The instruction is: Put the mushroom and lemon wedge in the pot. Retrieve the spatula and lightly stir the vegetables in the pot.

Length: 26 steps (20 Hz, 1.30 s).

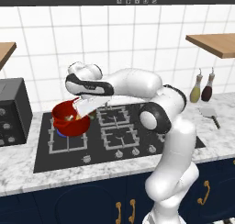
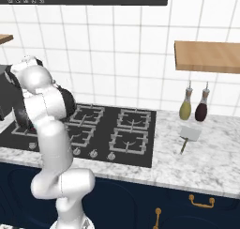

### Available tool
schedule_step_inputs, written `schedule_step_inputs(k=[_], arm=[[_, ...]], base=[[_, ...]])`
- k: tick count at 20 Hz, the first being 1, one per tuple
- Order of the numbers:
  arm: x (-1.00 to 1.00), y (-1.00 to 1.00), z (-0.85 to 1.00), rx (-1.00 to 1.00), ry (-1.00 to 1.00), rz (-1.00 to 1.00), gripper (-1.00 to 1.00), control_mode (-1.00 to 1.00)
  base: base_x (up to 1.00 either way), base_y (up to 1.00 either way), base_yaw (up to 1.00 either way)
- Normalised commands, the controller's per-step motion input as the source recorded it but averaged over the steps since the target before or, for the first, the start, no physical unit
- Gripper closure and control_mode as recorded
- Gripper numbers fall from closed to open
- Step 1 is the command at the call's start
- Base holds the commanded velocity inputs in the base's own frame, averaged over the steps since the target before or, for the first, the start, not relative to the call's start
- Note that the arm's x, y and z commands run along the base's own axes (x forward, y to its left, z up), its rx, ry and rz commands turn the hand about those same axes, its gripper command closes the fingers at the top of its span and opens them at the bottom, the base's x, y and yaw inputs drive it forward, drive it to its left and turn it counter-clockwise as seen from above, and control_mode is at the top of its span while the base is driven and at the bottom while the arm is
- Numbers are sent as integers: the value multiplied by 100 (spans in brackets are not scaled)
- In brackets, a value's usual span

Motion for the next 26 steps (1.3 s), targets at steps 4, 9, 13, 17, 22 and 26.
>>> schedule_step_inputs(k=[4,9,13,17,22,26], arm=[[-97,-100,24,31,-40,0,-100,-100],[-51,-100,36,45,-34,0,-100,-100],[-10,-100,50,39,-7,0,-100,-100],[0,-99,50,18,13,-5,-100,-100],[-10,-100,23,4,8,-10,-100,-100],[-9,-100,0,0,-3,-17,-100,-100]], base=[[0,0,0],[0,0,0],[0,0,0],[0,0,0],[0,0,0],[0,0,0]])
